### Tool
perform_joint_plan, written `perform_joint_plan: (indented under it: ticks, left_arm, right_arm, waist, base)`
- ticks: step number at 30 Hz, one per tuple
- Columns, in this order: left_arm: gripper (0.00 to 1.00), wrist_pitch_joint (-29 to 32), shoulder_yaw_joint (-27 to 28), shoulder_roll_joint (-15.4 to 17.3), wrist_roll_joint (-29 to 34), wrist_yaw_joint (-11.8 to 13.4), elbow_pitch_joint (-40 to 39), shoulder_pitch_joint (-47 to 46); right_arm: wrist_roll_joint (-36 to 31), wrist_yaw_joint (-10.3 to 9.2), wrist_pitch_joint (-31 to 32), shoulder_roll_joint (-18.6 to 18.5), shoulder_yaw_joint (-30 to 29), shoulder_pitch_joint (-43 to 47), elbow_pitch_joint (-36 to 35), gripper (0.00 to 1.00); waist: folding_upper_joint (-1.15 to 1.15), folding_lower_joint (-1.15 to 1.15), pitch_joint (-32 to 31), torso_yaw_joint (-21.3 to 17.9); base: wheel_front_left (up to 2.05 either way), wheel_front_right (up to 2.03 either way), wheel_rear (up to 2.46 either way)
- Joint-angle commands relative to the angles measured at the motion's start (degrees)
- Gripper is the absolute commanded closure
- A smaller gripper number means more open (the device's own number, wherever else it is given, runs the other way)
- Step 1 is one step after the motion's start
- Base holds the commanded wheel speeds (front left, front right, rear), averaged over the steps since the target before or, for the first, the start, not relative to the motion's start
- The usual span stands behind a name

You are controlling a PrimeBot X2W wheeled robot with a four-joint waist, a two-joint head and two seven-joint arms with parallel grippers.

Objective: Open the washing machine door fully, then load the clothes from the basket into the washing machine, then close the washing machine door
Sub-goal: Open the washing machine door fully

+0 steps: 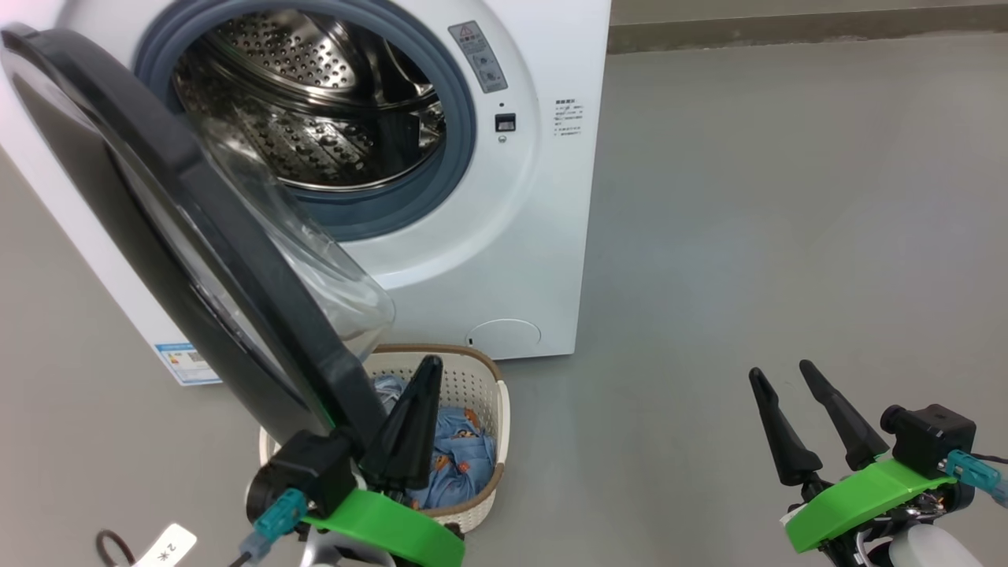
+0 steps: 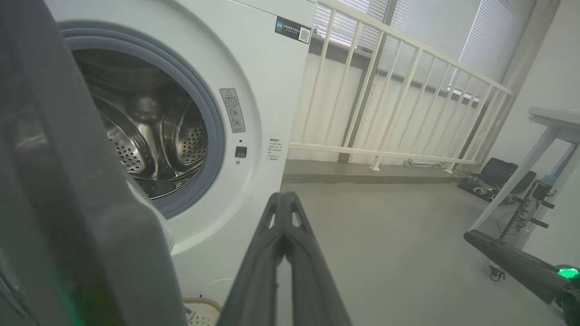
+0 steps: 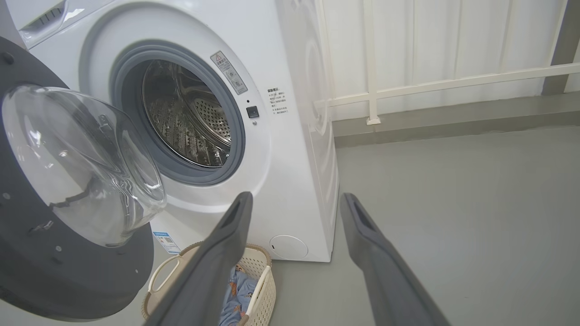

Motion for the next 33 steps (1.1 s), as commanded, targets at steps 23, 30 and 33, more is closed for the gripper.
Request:
perform_joint_plan:
  ticks: [23, 30, 33]
  left_arm:
    - [1.00, -6.5, 6.0, 0.5, -6.7, 2.0, 11.2, -4.8]
    - [1.00, -7.0, 7.3, 1.6, -7.1, 2.6, 9.9, -3.3]
    - [1.00, -7.1, 7.8, 2.2, -7.2, 3.0, 9.0, -2.3]
  right_arm:
    - [1.7, 0.26, -0.7, -0.7, 1.7, -1.7, 0.0, 0.00]
    - [1.8, 0.26, -0.7, -0.5, 1.5, -1.5, 0.2, 0.00]
    - [1.8, 0.26, -0.7, -0.4, 1.3, -1.4, 0.3, 0.00]
  waist:
    - [0.00, 0.00, 0.3, -1.2]
    - [0.00, 0.00, 0.4, 1.0]
    - [0.00, 0.00, 0.3, 2.2]
  base:
    - [0.00, 0.00, 0.00]
    - [0.00, 0.00, 0.00]
    - [0.00, 0.00, 0.00]
